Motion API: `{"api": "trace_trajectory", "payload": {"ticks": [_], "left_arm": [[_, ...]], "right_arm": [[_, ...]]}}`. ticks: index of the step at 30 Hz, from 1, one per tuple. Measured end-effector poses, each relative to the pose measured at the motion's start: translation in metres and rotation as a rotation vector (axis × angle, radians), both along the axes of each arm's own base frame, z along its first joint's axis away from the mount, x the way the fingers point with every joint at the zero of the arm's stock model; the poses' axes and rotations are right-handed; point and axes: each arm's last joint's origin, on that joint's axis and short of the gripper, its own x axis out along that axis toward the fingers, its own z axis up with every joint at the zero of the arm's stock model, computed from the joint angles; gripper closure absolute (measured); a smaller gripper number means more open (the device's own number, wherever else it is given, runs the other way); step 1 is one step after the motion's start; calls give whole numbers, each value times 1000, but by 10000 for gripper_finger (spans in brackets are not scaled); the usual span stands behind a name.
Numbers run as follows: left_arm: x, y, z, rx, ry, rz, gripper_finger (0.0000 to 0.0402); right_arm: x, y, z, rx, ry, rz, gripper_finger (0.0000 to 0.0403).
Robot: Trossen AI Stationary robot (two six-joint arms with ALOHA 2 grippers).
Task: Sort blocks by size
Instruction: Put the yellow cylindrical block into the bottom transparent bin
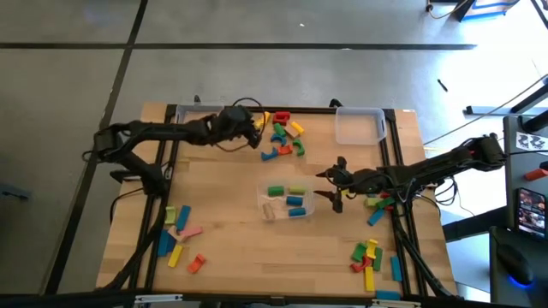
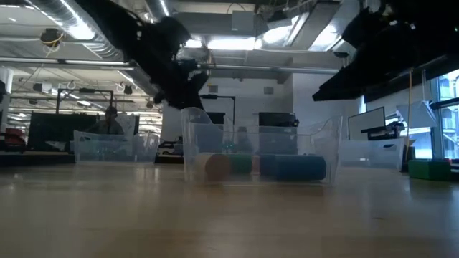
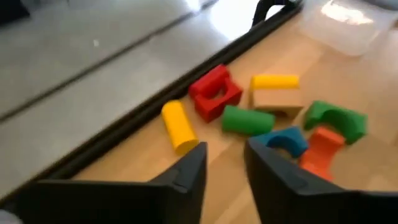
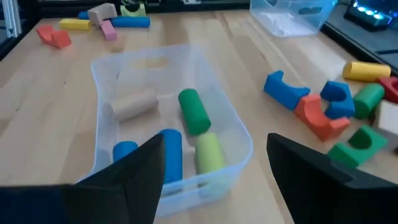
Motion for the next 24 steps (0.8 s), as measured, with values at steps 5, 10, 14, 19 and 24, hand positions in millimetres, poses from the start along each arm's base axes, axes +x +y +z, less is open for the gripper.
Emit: {"api": "trace_trajectory", "payload": {"ticks": [5,10,14,19,24], "left_arm": [[7,28,-20,-73,46,45,206],[27,50,-28,-94,107,57,171],[43,71,-29,-116,168,67,170],[49,88,-28,-159,225,99,178],[52,91,-39,-223,211,75,184]], "right_arm": [[-2,-1,-9,-1,19,-11,129],[-3,-2,-12,-31,28,-38,129],[-3,-2,-11,-57,28,-46,129],[-3,-2,-12,-70,31,-37,129],[-3,-3,-10,-114,25,-38,129]]}}
